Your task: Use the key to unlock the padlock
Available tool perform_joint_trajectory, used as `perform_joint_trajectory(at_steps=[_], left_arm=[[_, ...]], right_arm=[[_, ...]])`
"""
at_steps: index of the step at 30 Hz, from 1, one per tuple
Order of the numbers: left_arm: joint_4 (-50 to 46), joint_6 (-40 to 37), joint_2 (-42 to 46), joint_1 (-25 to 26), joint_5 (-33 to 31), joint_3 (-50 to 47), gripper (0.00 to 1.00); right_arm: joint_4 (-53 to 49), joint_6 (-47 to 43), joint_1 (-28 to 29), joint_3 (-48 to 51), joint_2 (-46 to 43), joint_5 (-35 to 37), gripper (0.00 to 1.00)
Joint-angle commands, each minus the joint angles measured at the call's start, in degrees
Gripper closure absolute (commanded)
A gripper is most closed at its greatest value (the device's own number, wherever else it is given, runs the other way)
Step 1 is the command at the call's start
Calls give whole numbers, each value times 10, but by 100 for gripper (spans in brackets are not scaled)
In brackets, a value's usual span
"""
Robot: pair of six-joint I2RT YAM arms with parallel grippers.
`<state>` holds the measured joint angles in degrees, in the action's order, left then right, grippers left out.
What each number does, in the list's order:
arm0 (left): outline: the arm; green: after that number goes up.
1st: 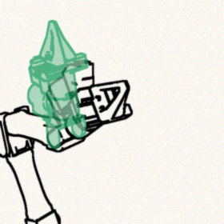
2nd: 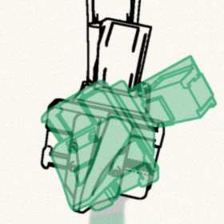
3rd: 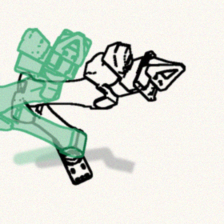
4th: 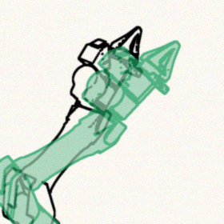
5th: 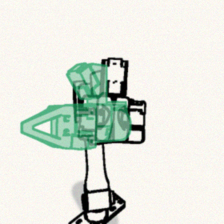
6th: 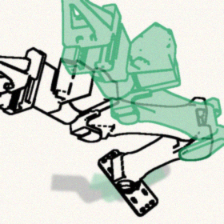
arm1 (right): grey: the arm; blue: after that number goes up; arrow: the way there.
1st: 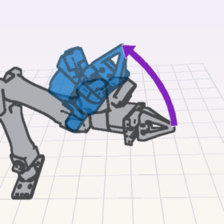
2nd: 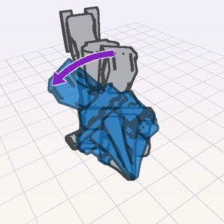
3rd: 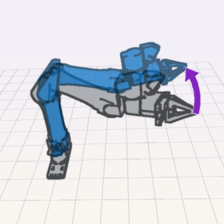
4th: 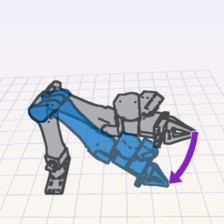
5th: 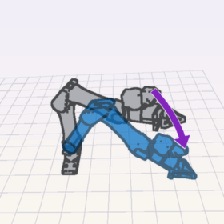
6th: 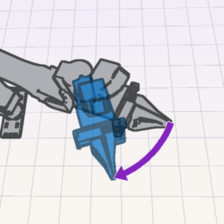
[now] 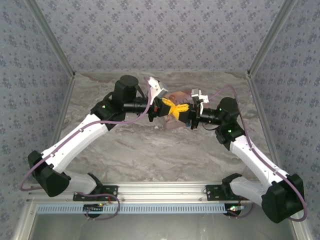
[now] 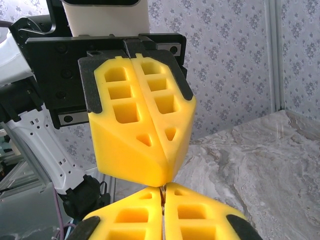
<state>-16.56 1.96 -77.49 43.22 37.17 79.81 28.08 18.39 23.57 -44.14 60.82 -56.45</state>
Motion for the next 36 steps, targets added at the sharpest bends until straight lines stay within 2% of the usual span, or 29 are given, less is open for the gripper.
perform_joint_trajectory(at_steps=[1, 6, 7, 11, 13, 18, 25, 27, 30, 33, 36], left_arm=[[4, -10, 9, 0, 19, 1, 100], [2, -11, 9, 0, 15, 1, 100], [2, -11, 10, 0, 11, 1, 95], [11, 7, 18, -2, -42, 0, 60], [16, 25, 25, -9, -69, -1, 55], [68, 82, 60, -29, -113, -34, 34], [42, 182, 75, -70, -271, -65, 9], [9, 216, 56, -86, -298, -64, 6], [-8, 261, 18, -104, -293, -74, 6], [-2, 297, -32, -116, -270, -87, 6], [21, 319, -92, -123, -220, -89, 6]], right_arm=[[-4, -10, 10, -24, 1, -13, 95], [-33, -27, 16, -27, -2, -14, 100], [-40, -30, 16, -26, -4, -11, 100], [-39, -26, 15, -13, -15, 16, 100], [-37, -19, 14, -6, -22, 29, 100], [-55, -7, 4, 6, -31, 75, 100], [-126, -2, -20, 27, -51, 176, 100], [-123, 16, -26, 46, -65, 210, 100], [-108, 45, -33, 76, -90, 245, 100], [-125, 53, -33, 96, -120, 286, 100], [-154, 55, -33, 103, -142, 315, 100]])
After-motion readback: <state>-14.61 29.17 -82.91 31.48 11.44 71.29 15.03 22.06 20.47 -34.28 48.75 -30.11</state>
